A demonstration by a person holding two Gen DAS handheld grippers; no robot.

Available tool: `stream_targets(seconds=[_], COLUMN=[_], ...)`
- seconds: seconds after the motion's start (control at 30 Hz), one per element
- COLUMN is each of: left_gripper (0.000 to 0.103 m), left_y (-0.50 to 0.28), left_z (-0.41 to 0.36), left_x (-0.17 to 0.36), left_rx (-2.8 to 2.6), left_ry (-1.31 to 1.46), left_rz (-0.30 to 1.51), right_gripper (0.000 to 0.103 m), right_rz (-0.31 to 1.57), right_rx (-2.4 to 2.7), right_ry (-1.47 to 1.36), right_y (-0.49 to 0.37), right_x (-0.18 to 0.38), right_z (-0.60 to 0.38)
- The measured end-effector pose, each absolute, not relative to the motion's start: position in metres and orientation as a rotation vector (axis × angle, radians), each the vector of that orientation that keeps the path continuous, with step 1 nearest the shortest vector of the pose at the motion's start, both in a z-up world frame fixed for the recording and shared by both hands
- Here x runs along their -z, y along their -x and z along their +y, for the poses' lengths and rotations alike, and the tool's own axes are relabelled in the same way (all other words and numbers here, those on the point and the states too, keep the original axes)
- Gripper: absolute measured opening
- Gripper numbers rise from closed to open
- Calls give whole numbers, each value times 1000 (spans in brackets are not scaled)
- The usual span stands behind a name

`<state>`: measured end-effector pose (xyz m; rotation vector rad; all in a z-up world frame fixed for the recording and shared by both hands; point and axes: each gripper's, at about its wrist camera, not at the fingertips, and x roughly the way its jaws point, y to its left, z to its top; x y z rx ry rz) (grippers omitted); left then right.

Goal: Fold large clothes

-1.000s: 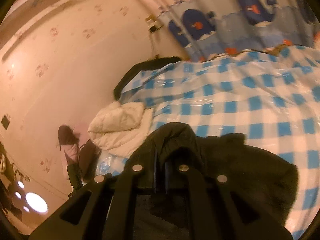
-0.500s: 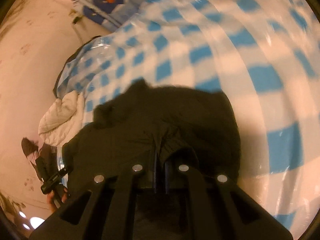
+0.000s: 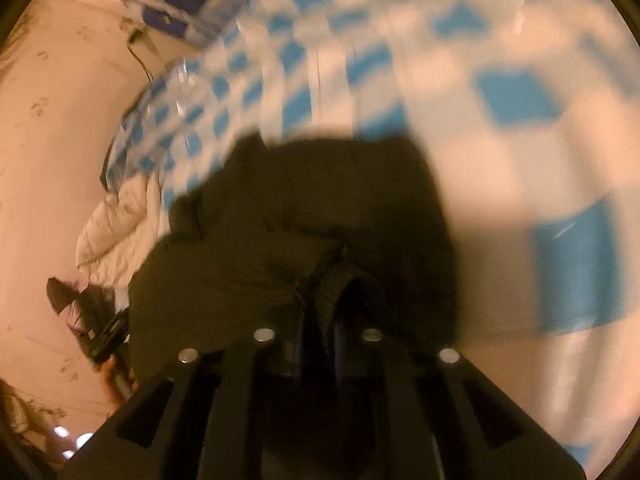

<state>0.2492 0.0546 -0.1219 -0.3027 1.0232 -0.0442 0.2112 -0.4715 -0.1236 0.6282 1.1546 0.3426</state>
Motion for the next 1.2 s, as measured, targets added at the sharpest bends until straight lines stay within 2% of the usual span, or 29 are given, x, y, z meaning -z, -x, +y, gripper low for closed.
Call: stream_targets(seconds=[0.13, 0.17, 0.2, 0.27, 0.33, 0.4, 0.43, 0.53, 0.6, 0.67, 0.8, 0.93, 1.0, 1.1, 1.2], left_gripper=[94, 94, 94, 94, 94, 94, 94, 94, 94, 95, 95, 95, 95, 95, 95], left_y=[-241, -238, -233, -227, -225, -229, -232, -241, -244, -242, -236, -221, -218, -224, -228], left_z=[62, 60, 57, 53, 46, 43, 42, 40, 40, 40, 31, 33, 28, 14, 1], left_x=[100, 90, 77, 62, 55, 63, 69, 92, 105, 110, 99, 73, 72, 99, 122], left_rx=[41, 48, 69, 90, 83, 78, 72, 41, 44, 61, 53, 91, 105, 112, 108], left_ry=[338, 333, 335, 328, 293, 268, 261, 222, 210, 232, 177, 231, 201, 121, 51], left_rz=[969, 934, 885, 824, 788, 819, 844, 910, 930, 938, 929, 858, 858, 931, 961], right_gripper=[21, 29, 42, 57, 58, 69, 70, 71, 69, 67, 66, 70, 71, 71, 72], right_rz=[1141, 1125, 1102, 986, 896, 842, 841, 930, 1027, 1012, 1003, 909, 964, 1044, 1073], right_rx=[-349, -336, -329, -254, -284, -332, -354, -366, -295, -333, -320, -329, -283, -262, -255], right_ry=[-637, -655, -667, -601, -562, -489, -459, -347, -290, -347, -425, -276, -201, -189, -236], right_y=[-202, -194, -188, -171, -168, -177, -183, -214, -234, -235, -223, -176, -168, -170, -178], right_x=[119, 111, 102, 67, 41, 20, 17, 45, 96, 127, 108, 60, 70, 118, 122], right_z=[-478, -486, -491, -496, -483, -449, -433, -383, -377, -388, -400, -382, -377, -385, -390])
